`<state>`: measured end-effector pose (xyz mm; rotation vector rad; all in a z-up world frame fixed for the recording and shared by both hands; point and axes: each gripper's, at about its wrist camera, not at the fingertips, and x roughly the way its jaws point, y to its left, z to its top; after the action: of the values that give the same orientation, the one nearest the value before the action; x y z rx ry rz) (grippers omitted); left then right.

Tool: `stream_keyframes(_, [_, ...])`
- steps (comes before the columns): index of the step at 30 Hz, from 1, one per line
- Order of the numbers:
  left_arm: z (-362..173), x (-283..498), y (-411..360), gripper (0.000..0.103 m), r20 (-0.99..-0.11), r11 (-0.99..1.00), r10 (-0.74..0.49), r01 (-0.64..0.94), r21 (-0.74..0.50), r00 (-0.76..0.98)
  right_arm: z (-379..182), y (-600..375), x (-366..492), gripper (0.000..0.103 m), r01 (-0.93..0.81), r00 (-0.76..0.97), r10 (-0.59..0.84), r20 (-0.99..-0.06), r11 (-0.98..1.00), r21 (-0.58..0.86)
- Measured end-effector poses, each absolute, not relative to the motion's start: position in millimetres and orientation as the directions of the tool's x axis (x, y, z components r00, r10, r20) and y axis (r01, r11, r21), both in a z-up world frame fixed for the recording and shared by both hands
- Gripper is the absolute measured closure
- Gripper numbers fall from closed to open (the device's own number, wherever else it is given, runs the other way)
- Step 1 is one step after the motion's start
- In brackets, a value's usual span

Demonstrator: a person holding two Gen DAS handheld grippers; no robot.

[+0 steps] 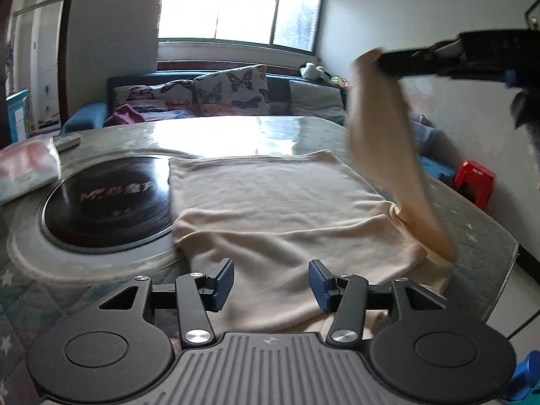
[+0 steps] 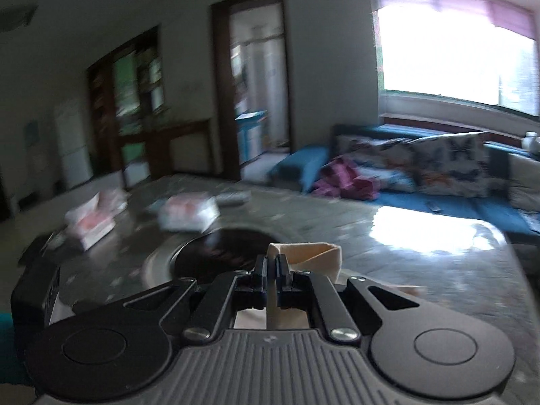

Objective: Fold clothes
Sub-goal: 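Grasp the other sleeve with the right gripper and lift it over the body, then lay the held sleeve across the sweatshirt body and open the right gripper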

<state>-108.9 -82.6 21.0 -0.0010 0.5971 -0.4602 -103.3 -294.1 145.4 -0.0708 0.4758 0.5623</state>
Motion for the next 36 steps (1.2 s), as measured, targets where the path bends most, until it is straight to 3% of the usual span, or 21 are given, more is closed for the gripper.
stream_keyframes(6, [18.7, -115.6, -68.1, 0.051, -0.54, 0.909, -0.406, 0.387, -0.154, 0.738, 109.9, -239.3, -85.7, 0.099, -0.646, 0.6, 0.561, -0.57, 0.76, 0.068])
stream_keyframes(12, [20.3, -116.5, -61.7, 0.051, -0.543, 0.918, -0.387, 0.365, -0.153, 0.745, 98.0, -229.4, -89.9, 0.088, -0.692, 0.531, 0.59, -0.607, 0.716, 0.091])
stream_keyframes(21, [22.8, -109.5, -71.2, 0.054, -0.533, 0.91, -0.402, 0.387, -0.147, 0.745, 90.7, -305.6, -106.7, 0.084, -0.563, 0.584, 0.452, -0.674, 0.824, 0.065])
stream_keyframes(27, [16.8, -98.3, -82.1, 0.07, -0.567, 0.915, -0.385, 0.382, -0.13, 0.728, 64.8, -346.3, -130.6, 0.081, -0.485, 0.587, 0.357, -0.727, 0.874, 0.037])
stream_keyframes(29, [17.0, -99.5, -84.4, 0.085, -0.568, 0.919, -0.37, 0.378, -0.108, 0.735, 59.7, -353.5, -135.0, 0.08, -0.47, 0.588, 0.355, -0.727, 0.881, 0.049])
stream_keyframes(32, [19.5, -102.1, -85.3, 0.096, -0.561, 0.928, -0.346, 0.364, -0.086, 0.752, 53.8, -361.3, -138.3, 0.079, -0.459, 0.591, 0.369, -0.717, 0.885, 0.077])
stream_keyframes(36, [27.0, -109.2, -83.9, 0.101, -0.546, 0.934, -0.327, 0.352, -0.061, 0.772, 40.0, -359.1, -138.2, 0.078, -0.478, 0.574, 0.373, -0.729, 0.875, 0.071])
